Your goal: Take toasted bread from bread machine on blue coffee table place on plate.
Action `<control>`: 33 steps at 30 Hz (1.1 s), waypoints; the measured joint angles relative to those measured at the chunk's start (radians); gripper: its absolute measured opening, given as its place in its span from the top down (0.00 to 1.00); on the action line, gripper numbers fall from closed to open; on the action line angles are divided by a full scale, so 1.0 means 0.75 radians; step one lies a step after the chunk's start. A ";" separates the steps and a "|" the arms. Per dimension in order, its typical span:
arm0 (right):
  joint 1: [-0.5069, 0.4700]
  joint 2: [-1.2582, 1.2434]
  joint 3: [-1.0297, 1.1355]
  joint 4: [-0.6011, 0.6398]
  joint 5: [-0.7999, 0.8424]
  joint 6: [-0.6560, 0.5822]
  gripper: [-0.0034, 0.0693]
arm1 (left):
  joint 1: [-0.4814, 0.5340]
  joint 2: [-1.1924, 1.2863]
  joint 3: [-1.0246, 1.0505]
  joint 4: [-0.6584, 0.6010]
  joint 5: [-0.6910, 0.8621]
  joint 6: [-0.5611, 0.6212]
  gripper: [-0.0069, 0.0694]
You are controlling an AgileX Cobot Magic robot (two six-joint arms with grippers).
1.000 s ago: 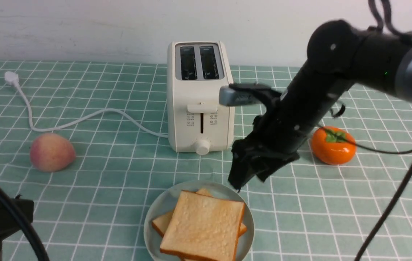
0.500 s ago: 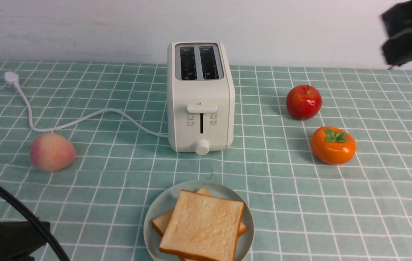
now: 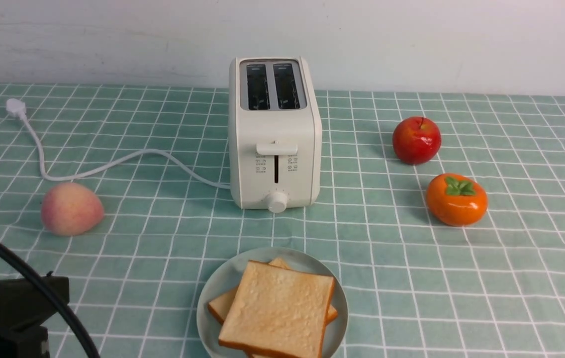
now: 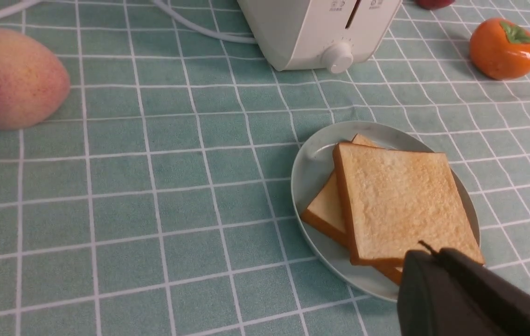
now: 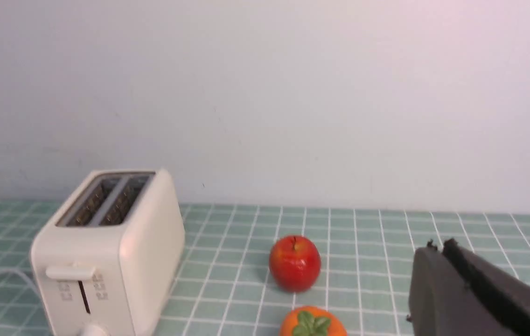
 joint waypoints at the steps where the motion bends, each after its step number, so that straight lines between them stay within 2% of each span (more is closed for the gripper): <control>1: 0.000 -0.062 0.068 -0.059 -0.039 0.086 0.95 | 0.000 0.000 0.000 0.000 0.002 0.000 0.93; 2: 0.000 -0.073 0.068 -0.059 -0.044 0.086 0.95 | 0.000 0.000 0.000 0.000 0.002 0.000 0.93; 3: 0.000 -0.141 0.154 -0.156 -0.073 0.228 0.95 | 0.000 0.000 0.000 0.000 0.008 0.001 0.93; 5: 0.000 -0.200 0.230 -0.283 -0.091 0.388 0.94 | 0.000 0.000 0.000 -0.001 0.025 0.001 0.93; 10: 0.000 -0.241 0.285 -0.562 -0.126 0.650 0.93 | 0.000 -0.108 0.028 -0.004 0.129 0.004 0.93; 19: 0.000 -0.244 0.285 -0.898 -0.170 0.714 0.92 | 0.000 -0.585 0.095 -0.006 0.116 0.001 0.93; 26: 0.000 -0.244 0.285 -1.026 -0.185 0.716 0.92 | 0.000 -0.684 0.095 -0.011 0.115 0.001 0.93; 33: 0.000 -0.244 0.285 -1.041 -0.190 0.717 0.91 | 0.000 -0.684 0.095 -0.010 0.113 0.001 0.93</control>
